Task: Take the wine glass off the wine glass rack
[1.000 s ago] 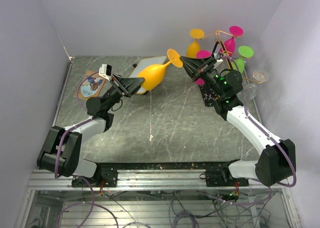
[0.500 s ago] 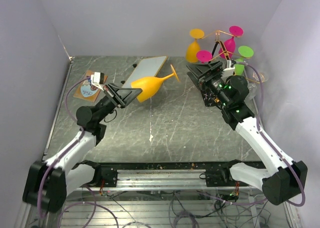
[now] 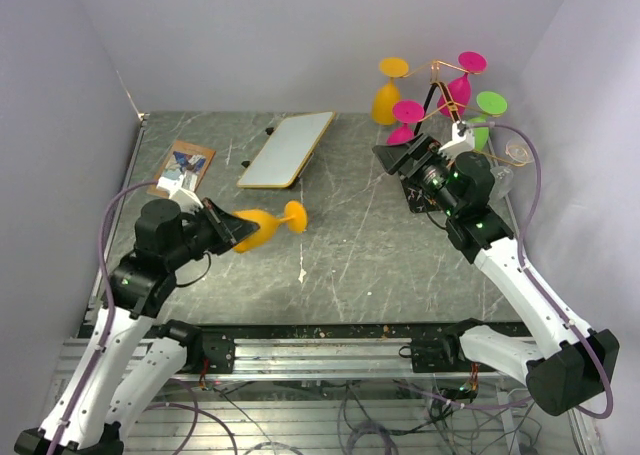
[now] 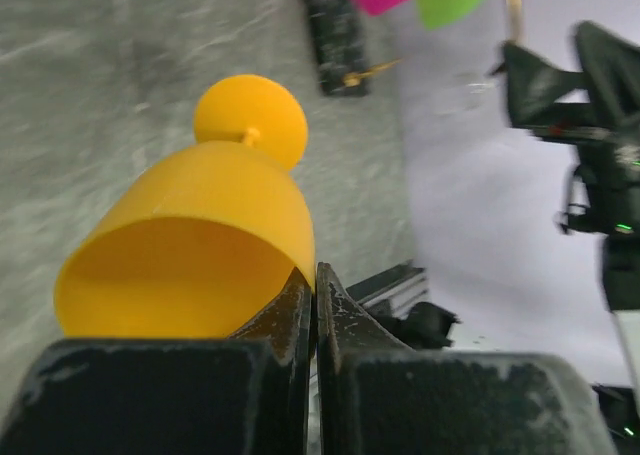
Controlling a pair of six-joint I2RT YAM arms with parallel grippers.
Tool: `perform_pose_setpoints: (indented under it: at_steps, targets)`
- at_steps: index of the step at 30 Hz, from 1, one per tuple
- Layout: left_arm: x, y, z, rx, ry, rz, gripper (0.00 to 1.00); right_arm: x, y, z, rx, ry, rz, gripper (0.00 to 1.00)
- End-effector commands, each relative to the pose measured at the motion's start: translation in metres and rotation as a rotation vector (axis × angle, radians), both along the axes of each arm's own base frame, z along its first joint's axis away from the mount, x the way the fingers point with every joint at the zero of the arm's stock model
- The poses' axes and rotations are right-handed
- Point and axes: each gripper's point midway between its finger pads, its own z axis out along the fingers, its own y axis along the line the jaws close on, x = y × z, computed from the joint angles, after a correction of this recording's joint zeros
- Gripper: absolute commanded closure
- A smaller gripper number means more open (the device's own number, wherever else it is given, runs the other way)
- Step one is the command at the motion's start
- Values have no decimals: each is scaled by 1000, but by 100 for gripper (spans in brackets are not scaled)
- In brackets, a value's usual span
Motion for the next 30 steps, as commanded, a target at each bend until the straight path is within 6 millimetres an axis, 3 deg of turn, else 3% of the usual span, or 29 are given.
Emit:
perform_pose_setpoints:
  at_steps: [1, 6, 10, 15, 21, 30]
  targets:
    - [-35, 55, -61, 401, 306, 101, 93, -2, -13, 8, -86, -52, -40, 18]
    - [-26, 103, -67, 721, 491, 224, 93, -6, -26, -1, -110, -50, -96, 18]
    - [-7, 122, -64, 899, 563, 244, 93, -9, -37, 0, -160, -67, -136, 18]
    - [18, 123, -78, 1005, 624, 203, 93, -14, -49, 3, -208, -91, -175, 18]
    - [52, 111, -90, 991, 609, 168, 93, -19, -51, -1, -226, -90, -171, 17]
    - [70, 111, -117, 958, 638, 141, 93, -24, -49, -11, -216, -57, -154, 17]
